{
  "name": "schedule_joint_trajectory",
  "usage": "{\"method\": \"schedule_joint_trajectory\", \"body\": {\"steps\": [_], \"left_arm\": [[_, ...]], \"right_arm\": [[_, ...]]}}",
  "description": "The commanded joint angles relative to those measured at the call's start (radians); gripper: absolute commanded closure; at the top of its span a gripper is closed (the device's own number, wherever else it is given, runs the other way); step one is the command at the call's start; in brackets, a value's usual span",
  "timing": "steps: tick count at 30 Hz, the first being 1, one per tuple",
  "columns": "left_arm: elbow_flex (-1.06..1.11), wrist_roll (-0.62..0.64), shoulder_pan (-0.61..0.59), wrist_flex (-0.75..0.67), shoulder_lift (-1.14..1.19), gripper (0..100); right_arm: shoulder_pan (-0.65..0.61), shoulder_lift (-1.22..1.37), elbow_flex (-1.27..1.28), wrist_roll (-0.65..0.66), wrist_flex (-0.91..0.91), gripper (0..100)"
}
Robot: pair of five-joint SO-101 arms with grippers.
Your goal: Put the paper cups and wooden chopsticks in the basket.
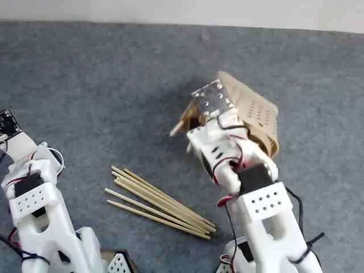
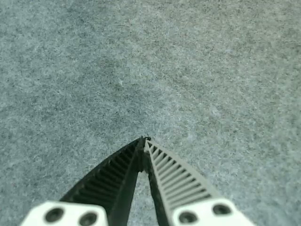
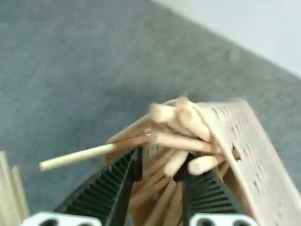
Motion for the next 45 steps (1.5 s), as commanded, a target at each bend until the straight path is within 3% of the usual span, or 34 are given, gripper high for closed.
{"method": "schedule_joint_trajectory", "body": {"steps": [1,11,23,34,45], "left_arm": [[-0.008,-0.003,0.021,-0.017,-0.018,99],[-0.008,-0.003,0.021,-0.017,-0.018,99],[-0.008,-0.003,0.021,-0.018,-0.018,99],[-0.008,-0.003,0.021,-0.015,-0.018,99],[-0.008,-0.003,0.021,-0.018,-0.018,99]], "right_arm": [[0.065,0.113,-0.093,0.011,-0.127,86.8],[0.223,0.282,-0.386,0.005,-0.153,86.8],[0.344,0.285,-0.403,0.009,-0.159,86.8],[0.364,0.469,-0.483,0.005,-0.153,86.8],[0.232,0.297,-0.492,0.005,-0.153,86.8]]}}
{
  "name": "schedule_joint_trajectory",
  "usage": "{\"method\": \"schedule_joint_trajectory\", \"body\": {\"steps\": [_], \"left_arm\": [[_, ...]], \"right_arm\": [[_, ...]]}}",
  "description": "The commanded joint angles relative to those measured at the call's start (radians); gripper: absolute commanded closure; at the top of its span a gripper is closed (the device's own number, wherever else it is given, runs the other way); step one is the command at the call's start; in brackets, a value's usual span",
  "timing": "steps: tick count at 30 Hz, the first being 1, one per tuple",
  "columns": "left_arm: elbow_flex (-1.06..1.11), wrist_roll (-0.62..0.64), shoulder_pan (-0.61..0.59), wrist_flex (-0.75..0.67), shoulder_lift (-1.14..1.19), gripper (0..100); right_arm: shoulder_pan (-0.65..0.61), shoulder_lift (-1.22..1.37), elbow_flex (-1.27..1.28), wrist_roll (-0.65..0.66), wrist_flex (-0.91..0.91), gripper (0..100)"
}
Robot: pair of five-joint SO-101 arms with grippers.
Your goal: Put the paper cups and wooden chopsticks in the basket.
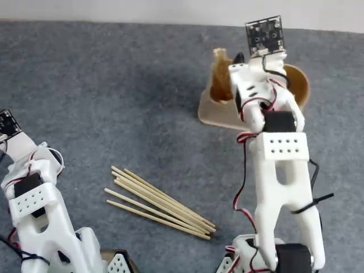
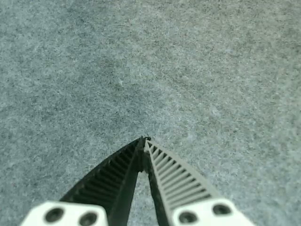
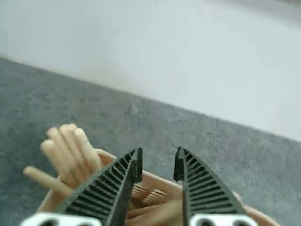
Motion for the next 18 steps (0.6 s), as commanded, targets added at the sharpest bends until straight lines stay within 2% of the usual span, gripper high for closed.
{"method": "schedule_joint_trajectory", "body": {"steps": [1,11,18], "left_arm": [[-0.008,-0.003,0.021,-0.018,-0.018,99],[-0.008,-0.003,0.021,-0.018,-0.018,99],[-0.008,-0.003,0.021,-0.018,-0.018,99]], "right_arm": [[-0.041,-0.097,-0.028,0.005,-0.008,86.8],[-0.074,-0.229,-0.028,0.005,-0.005,86.8],[-0.188,-0.381,-0.038,0.008,0.331,86.8]]}}
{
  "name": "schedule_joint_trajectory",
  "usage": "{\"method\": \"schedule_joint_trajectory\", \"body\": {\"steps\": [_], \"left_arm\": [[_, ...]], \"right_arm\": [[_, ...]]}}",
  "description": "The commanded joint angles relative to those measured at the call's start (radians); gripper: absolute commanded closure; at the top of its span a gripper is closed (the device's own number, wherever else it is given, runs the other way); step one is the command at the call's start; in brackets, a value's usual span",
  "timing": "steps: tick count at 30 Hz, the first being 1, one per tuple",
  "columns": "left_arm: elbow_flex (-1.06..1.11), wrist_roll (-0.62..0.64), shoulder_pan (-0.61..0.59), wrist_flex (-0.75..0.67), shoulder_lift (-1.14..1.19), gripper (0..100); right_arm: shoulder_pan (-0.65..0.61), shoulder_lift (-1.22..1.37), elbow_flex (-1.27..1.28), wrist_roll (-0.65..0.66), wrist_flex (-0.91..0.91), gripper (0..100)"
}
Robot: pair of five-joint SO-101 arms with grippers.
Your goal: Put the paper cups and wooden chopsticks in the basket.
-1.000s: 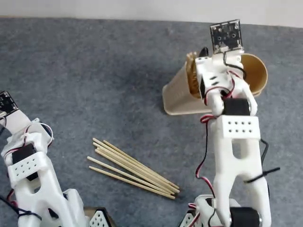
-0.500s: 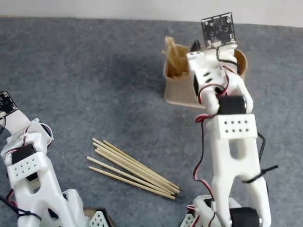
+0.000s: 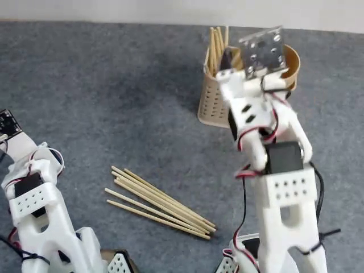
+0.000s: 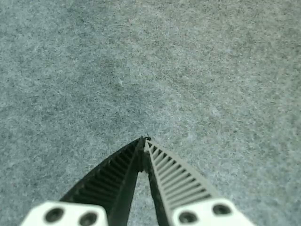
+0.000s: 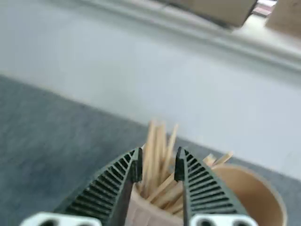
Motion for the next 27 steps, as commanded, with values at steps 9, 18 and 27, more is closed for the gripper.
{"method": "schedule_joint_trajectory", "body": {"steps": [9,18,27], "left_arm": [[-0.008,-0.003,0.019,-0.018,-0.018,99],[-0.008,-0.003,0.016,-0.018,-0.018,99],[-0.008,-0.003,0.015,-0.018,-0.018,99]], "right_arm": [[-0.331,-0.071,-0.030,0.005,0.455,86.8],[-0.576,0.191,-0.025,-0.146,0.575,86.5],[-0.720,0.498,-0.025,-0.175,0.564,86.3]]}}
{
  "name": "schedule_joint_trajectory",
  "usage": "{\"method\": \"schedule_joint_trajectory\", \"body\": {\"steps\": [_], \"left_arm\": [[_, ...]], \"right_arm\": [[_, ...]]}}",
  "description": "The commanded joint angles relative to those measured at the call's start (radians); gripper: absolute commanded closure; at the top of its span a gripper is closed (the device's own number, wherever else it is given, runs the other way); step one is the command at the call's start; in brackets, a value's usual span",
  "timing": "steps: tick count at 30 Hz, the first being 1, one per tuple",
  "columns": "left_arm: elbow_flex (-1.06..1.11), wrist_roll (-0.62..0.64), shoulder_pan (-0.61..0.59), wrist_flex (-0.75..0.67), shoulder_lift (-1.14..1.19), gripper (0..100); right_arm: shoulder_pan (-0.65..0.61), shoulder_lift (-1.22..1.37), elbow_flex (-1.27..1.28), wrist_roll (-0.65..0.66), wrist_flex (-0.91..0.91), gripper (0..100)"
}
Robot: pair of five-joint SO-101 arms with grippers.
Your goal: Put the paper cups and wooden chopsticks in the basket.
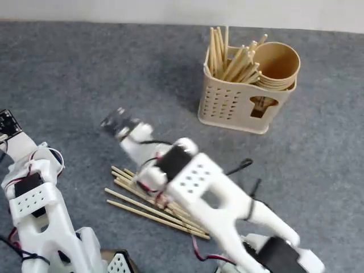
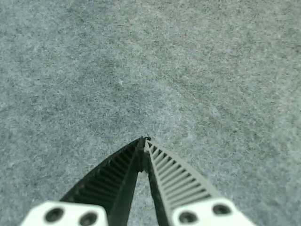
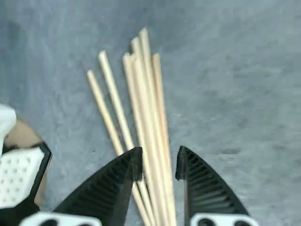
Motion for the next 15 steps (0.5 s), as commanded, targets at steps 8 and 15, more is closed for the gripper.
{"method": "schedule_joint_trajectory", "body": {"steps": [8,15], "left_arm": [[-0.008,-0.003,0.016,-0.018,-0.018,99],[-0.008,-0.003,0.016,-0.018,-0.018,99]], "right_arm": [[-0.044,0.246,-0.025,-0.008,-0.124,86.3],[-0.028,0.361,-0.025,0.054,-0.139,86.7]]}}
